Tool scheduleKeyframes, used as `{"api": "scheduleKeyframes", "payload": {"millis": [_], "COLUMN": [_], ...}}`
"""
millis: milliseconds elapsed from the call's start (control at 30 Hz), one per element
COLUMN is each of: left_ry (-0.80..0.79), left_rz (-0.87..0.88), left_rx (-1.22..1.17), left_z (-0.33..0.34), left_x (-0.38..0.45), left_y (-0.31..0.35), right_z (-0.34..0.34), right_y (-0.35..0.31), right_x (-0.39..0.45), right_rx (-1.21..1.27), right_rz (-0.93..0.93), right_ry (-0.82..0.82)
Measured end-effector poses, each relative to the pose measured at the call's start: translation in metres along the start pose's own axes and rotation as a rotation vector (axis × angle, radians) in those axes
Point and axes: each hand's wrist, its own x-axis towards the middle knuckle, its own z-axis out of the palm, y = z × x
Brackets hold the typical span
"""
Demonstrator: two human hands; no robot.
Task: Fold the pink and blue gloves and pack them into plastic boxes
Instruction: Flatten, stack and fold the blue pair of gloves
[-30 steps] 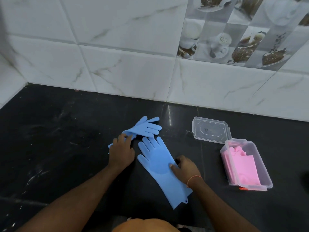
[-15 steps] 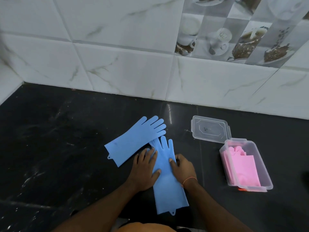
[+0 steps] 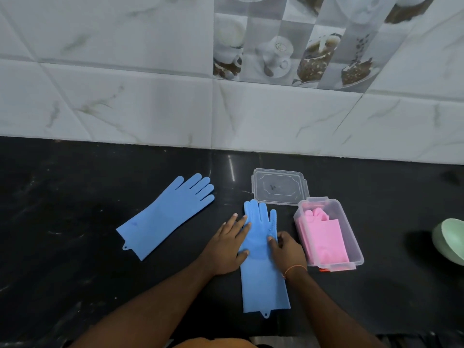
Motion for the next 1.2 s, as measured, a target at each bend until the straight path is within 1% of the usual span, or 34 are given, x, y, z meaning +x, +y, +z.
{"api": "scheduleKeyframes", "payload": {"millis": [133, 267, 367, 533, 600, 667, 733, 800, 867, 900, 933, 1000, 1067, 1133, 1200], "left_ry": [-0.001, 0.002, 0.038, 0.182, 0.243, 0.293, 0.304, 0.275, 0.247, 0.236, 0.226, 0.202, 0.206, 0.244, 0.319], "left_rz": [0.062, 0.034, -0.104, -0.490, -0.545, -0.519, -0.485, -0.470, -0.469, -0.469, -0.469, -0.459, -0.434, -0.442, -0.440], "left_rx": [0.022, 0.032, 0.081, 0.123, 0.079, 0.029, -0.005, -0.027, -0.038, -0.053, -0.078, -0.155, -0.283, -0.455, -0.602], "left_z": [0.002, -0.001, -0.009, -0.026, -0.035, -0.043, -0.051, -0.057, -0.059, -0.058, -0.056, -0.051, -0.048, -0.047, -0.049], "left_x": [0.005, -0.006, -0.019, -0.039, -0.050, -0.055, -0.056, -0.055, -0.060, -0.063, -0.063, -0.062, -0.060, -0.063, -0.064], "left_y": [0.003, -0.014, -0.038, -0.091, -0.112, -0.127, -0.132, -0.132, -0.131, -0.130, -0.126, -0.113, -0.094, -0.080, -0.071], "right_z": [-0.009, -0.014, -0.011, -0.009, -0.008, -0.005, 0.001, 0.009, 0.022, 0.031, 0.038, 0.051, 0.061, 0.074, 0.083], "right_y": [0.013, 0.009, 0.006, 0.007, 0.009, 0.011, 0.012, 0.007, -0.009, -0.018, -0.026, -0.043, -0.059, -0.076, -0.091], "right_x": [0.007, 0.012, 0.010, 0.007, 0.006, 0.003, -0.005, -0.020, -0.038, -0.047, -0.052, -0.059, -0.065, -0.073, -0.077], "right_rx": [-0.003, -0.017, -0.046, -0.031, -0.047, -0.105, -0.258, -0.418, -0.446, -0.418, -0.333, -0.105, 0.072, 0.263, 0.465], "right_rz": [0.009, 0.012, 0.020, 0.021, 0.018, 0.000, -0.063, -0.175, -0.318, -0.386, -0.431, -0.427, -0.356, -0.205, -0.035], "right_ry": [-0.025, -0.082, -0.095, -0.095, -0.097, -0.042, 0.092, 0.208, 0.242, 0.214, 0.172, 0.065, -0.004, -0.088, -0.182]}}
